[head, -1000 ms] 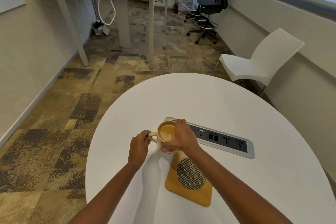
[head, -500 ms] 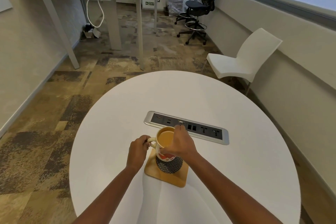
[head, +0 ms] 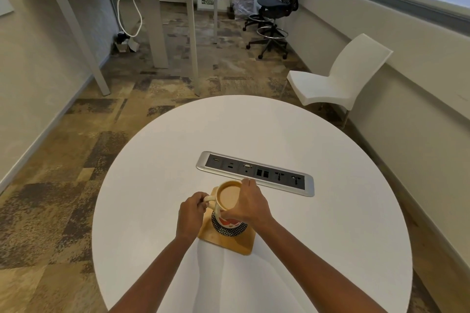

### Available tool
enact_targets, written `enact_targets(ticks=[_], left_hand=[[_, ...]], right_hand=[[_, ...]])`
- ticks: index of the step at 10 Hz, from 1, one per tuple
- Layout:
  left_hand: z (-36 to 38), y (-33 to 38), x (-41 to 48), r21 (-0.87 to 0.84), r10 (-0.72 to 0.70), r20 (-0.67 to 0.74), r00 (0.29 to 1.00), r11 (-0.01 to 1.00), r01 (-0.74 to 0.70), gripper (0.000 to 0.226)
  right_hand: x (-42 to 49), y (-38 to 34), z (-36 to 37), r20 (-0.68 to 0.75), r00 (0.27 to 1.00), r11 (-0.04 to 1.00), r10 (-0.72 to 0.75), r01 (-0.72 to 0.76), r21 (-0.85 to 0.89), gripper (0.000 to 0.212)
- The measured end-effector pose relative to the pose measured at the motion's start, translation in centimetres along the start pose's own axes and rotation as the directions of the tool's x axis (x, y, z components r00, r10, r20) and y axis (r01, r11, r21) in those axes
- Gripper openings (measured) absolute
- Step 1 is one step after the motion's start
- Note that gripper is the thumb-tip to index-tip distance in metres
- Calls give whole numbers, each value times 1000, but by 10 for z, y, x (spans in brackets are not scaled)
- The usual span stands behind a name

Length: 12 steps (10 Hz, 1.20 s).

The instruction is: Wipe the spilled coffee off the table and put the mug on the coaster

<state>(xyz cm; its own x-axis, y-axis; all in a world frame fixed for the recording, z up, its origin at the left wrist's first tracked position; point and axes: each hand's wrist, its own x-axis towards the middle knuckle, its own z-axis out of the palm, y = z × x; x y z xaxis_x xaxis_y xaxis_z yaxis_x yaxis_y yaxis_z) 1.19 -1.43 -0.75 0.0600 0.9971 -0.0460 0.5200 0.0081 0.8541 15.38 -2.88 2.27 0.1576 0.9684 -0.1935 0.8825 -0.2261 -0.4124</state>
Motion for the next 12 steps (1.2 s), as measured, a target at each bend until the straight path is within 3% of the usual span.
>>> enact_targets(ticks=[7,8,10,12], left_hand=[[6,-7,-8,-14,-62,-21,998,998,62,15],[9,-10,-13,31,-31,-42,999,999,32,16],[23,-29,-40,153,-109,-15,994,982,110,40],[37,-30,-71,368,-37,6,999,929,32,47]], right_hand=[[-1,1,8,26,999,996,-38,40,-79,94],[-2,3,8,62,998,997,-20,24,-72,98],[-12,27,5,156,988,1000,-18,19,-5,112],[-38,68,4,161,983,996,84,-85,-1,92]])
